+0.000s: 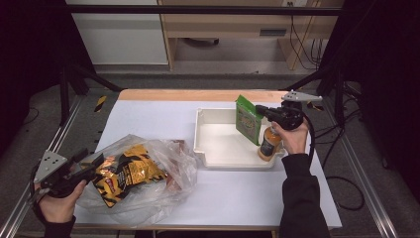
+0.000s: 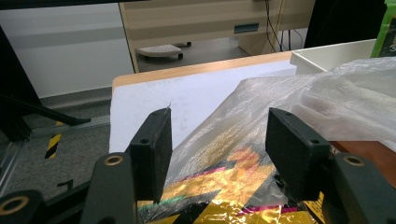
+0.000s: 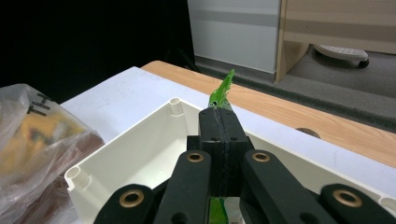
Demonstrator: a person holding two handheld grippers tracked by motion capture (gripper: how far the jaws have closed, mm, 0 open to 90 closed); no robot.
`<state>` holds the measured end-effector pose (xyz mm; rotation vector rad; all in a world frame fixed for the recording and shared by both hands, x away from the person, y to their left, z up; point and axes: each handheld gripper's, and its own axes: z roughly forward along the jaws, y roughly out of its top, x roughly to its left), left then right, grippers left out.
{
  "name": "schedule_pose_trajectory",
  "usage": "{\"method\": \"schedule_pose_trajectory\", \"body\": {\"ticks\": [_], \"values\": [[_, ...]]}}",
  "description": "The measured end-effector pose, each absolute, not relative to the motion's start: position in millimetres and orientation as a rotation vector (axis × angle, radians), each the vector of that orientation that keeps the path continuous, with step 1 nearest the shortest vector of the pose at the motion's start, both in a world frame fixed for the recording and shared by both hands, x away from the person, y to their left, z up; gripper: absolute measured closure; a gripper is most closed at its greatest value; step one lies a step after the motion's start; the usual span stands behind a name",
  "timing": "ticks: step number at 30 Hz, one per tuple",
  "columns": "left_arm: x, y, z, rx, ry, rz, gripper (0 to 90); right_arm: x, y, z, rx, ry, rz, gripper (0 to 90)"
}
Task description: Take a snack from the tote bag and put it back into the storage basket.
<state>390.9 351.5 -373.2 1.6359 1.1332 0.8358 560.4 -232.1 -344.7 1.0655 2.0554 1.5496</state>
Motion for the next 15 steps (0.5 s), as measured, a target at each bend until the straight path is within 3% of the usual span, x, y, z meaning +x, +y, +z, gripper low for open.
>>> {"method": "schedule_pose_trajectory", "body": {"ticks": [15], "values": [[391.3,352.1,-373.6,1.636,1.136,0.834,40.9,568.0,-239.0,-353.4,1.101,2.032,1.522,90.0]]}}
